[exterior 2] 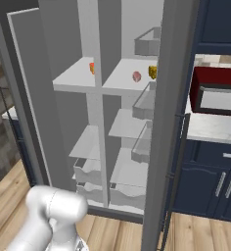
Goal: Pick up the frozen steak from the freezer, place it on any shelf in the fridge, and close the fridge and freezer doors when done.
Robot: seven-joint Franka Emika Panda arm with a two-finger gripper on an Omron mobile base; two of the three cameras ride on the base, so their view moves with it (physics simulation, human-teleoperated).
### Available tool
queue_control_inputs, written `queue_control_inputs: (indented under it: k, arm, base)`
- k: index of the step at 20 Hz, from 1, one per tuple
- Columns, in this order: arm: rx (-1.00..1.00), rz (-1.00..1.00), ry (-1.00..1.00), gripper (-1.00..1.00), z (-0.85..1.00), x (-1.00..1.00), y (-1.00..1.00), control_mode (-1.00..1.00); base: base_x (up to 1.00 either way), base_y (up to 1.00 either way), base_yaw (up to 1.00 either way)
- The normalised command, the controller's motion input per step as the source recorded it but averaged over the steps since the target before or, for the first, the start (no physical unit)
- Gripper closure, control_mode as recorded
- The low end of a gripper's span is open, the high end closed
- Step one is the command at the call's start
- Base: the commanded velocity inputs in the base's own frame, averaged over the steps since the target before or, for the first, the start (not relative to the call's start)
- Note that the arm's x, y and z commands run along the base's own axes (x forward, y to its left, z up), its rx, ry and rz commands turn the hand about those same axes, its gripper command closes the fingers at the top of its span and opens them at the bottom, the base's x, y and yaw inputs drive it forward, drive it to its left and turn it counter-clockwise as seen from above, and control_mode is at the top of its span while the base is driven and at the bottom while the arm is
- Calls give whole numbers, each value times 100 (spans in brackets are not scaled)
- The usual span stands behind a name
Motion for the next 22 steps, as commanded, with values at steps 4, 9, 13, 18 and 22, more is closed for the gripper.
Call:
queue_control_inputs:
  k: [4, 9, 13, 18, 22]
  arm:
    - [0, -25, 5, -100, 0, 92, 59, -100]
    - [-1, -23, 7, -100, -10, 74, 38, -100]
    - [-2, -16, 2, -100, -19, 70, 6, -100]
    - [-3, -13, 0, -100, -18, 66, 10, -100]
    - [0, -4, 0, -100, -7, 34, -16, -100]
  base:
    - [0, 0, 0]
    - [0, 0, 0]
    - [0, 0, 0]
    - [0, 0, 0]
    - [0, 0, 0]
